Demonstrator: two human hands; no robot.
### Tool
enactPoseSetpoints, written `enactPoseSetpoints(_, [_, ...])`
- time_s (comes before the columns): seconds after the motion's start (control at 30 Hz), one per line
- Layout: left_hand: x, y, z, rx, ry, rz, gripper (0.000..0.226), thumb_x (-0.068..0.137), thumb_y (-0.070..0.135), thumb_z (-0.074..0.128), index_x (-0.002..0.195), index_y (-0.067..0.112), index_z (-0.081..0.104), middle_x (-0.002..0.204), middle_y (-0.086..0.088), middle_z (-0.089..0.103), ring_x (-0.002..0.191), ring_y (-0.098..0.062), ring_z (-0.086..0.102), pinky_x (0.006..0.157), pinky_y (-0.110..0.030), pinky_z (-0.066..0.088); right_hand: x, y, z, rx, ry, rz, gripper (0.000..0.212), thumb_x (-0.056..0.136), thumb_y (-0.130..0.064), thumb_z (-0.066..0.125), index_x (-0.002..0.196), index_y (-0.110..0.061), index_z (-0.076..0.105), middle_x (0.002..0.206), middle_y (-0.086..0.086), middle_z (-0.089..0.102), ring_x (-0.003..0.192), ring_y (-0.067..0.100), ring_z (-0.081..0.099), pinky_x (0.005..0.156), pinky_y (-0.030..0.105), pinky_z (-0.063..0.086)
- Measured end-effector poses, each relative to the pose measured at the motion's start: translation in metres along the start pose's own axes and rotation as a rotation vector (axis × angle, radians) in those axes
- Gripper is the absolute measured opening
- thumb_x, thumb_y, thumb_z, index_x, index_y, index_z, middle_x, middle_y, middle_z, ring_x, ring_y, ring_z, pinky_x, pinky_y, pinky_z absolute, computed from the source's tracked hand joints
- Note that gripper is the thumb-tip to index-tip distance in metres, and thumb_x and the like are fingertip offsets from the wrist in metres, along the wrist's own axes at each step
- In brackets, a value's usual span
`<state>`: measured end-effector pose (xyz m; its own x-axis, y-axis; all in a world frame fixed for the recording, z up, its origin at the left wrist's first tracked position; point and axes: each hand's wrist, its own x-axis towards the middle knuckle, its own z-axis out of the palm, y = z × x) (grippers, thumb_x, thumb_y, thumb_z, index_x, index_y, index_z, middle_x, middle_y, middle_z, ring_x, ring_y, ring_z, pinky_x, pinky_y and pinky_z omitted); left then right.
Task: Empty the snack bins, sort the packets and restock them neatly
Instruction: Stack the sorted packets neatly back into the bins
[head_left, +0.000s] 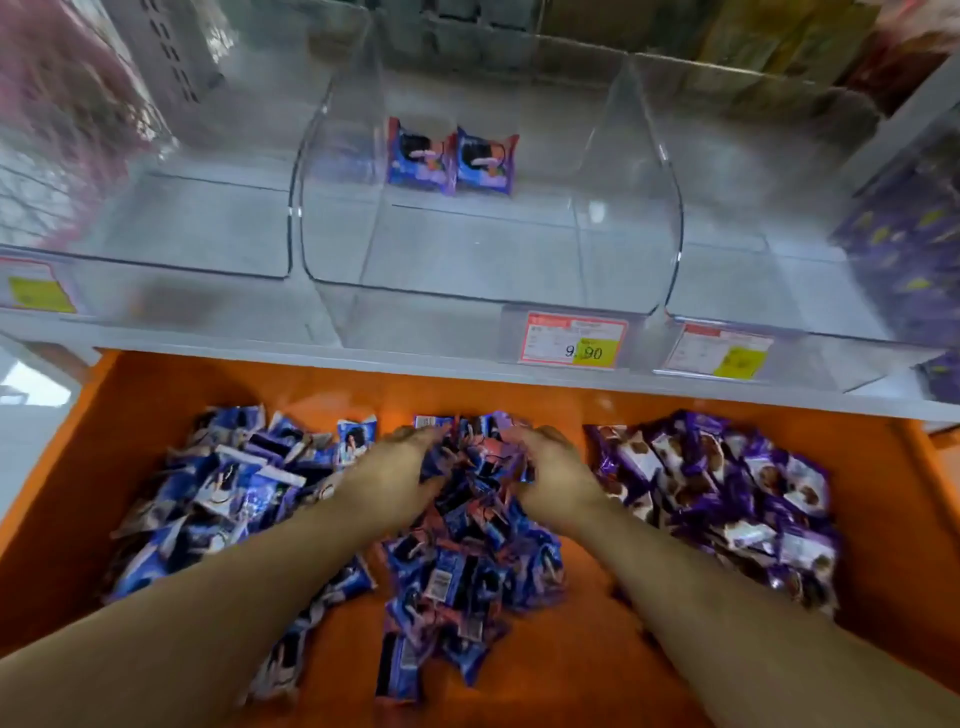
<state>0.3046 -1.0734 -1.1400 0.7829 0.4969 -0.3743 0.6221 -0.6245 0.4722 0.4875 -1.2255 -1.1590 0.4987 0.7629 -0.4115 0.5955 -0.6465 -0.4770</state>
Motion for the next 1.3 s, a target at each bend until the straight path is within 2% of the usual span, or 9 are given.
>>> enactPoseSetpoints(0.17, [0.062, -0.013, 0.047, 0.071, 0.11, -0.096, 0.06, 0.094, 0.053, 0.065, 0.146, 0.026, 0.053, 0.142, -0.007, 0.05, 0.128, -0.034, 0.045, 0.112, -0.041, 0.037, 0.035, 0.013, 0.032, -0.098, 0.073, 0.006, 0.071, 0.078, -0.011, 0.077, 0.143, -0.03, 0.057, 0.147, 0.003, 0.042, 0.133, 0.035, 0.045, 0.112, 0.045, 0.047])
enactPoseSetpoints(0.37, [0.073, -0.013, 0.063, 0.073, 0.079, -0.174, 0.035, 0.088, 0.036, 0.078, 0.115, 0.038, 0.057, 0.136, -0.004, 0.054, 0.121, -0.029, 0.044, 0.093, -0.039, 0.038, 0.04, 0.017, 0.046, -0.123, 0.185, 0.024, 0.028, 0.072, -0.018, 0.075, 0.086, -0.032, 0.055, 0.111, 0.003, 0.058, 0.104, 0.035, 0.052, 0.089, 0.041, 0.045])
enactPoseSetpoints(0.5, [0.058, -0.013, 0.048, -0.072, 0.093, -0.172, 0.039, 0.083, 0.032, 0.082, 0.102, 0.037, 0.048, 0.093, 0.003, 0.068, 0.096, -0.025, 0.062, 0.076, -0.034, 0.046, 0.023, 0.012, 0.021, 0.041, 0.167, 0.065, 0.025, 0.087, -0.023, 0.073, 0.086, -0.027, 0.049, 0.078, -0.001, 0.058, 0.081, 0.031, 0.057, 0.065, 0.033, 0.036])
enactPoseSetpoints(0.6, [0.038, 0.001, 0.015, -0.16, 0.097, -0.155, 0.037, 0.086, 0.024, 0.08, 0.108, 0.028, 0.051, 0.09, -0.003, 0.067, 0.086, -0.028, 0.066, 0.068, -0.032, 0.048, 0.007, -0.004, -0.01, 0.266, 0.124, 0.136, 0.024, 0.09, -0.026, 0.074, 0.09, -0.019, 0.051, 0.073, -0.004, 0.055, 0.07, 0.023, 0.057, 0.055, 0.031, 0.039])
enactPoseSetpoints(0.77, [-0.013, 0.032, -0.064, -0.108, -0.024, -0.101, 0.031, 0.086, 0.034, 0.082, 0.112, 0.021, 0.069, 0.105, 0.0, 0.072, 0.091, -0.018, 0.069, 0.069, -0.023, 0.05, -0.04, -0.05, -0.08, 0.601, -0.102, 0.159, 0.029, 0.089, -0.013, 0.078, 0.114, -0.011, 0.065, 0.1, 0.012, 0.059, 0.081, 0.032, 0.065, 0.067, 0.047, 0.065])
enactPoseSetpoints(0.93, [-0.082, 0.069, -0.133, -0.354, -0.091, -0.009, 0.029, 0.074, 0.031, 0.084, 0.088, 0.012, 0.067, 0.067, -0.003, 0.063, 0.059, -0.011, 0.06, 0.056, -0.021, 0.045, -0.113, -0.102, -0.136, 0.642, -0.188, -0.027, 0.034, 0.067, -0.029, 0.084, 0.094, -0.018, 0.067, 0.091, 0.019, 0.067, 0.07, 0.029, 0.053, 0.06, 0.039, 0.043])
enactPoseSetpoints(1.07, [-0.135, 0.1, -0.172, -0.696, -0.021, 0.027, 0.019, 0.087, -0.005, 0.076, 0.099, 0.008, 0.07, 0.077, -0.014, 0.072, 0.065, -0.017, 0.068, 0.055, -0.029, 0.058, -0.167, -0.138, -0.181, 0.664, -0.067, -0.155, 0.04, 0.075, -0.021, 0.089, 0.107, -0.02, 0.065, 0.1, 0.005, 0.078, 0.066, 0.02, 0.058, 0.066, 0.036, 0.046])
enactPoseSetpoints(1.13, [-0.153, 0.113, -0.184, -0.838, 0.048, 0.041, 0.024, 0.089, -0.006, 0.073, 0.108, 0.007, 0.07, 0.094, -0.022, 0.075, 0.075, -0.021, 0.071, 0.063, -0.034, 0.063, -0.188, -0.149, -0.198, 0.654, 0.072, -0.229, 0.031, 0.08, -0.016, 0.089, 0.099, -0.028, 0.067, 0.097, 0.003, 0.078, 0.064, 0.016, 0.065, 0.067, 0.033, 0.049])
enactPoseSetpoints(1.3, [-0.176, 0.13, -0.196, -1.089, 0.193, 0.051, 0.028, 0.09, -0.002, 0.075, 0.11, 0.017, 0.076, 0.103, -0.011, 0.079, 0.094, -0.028, 0.077, 0.075, -0.04, 0.064, -0.216, -0.158, -0.21, 0.586, 0.184, -0.301, 0.03, 0.091, -0.015, 0.078, 0.104, -0.039, 0.066, 0.1, -0.007, 0.08, 0.097, 0.032, 0.074, 0.087, 0.056, 0.06])
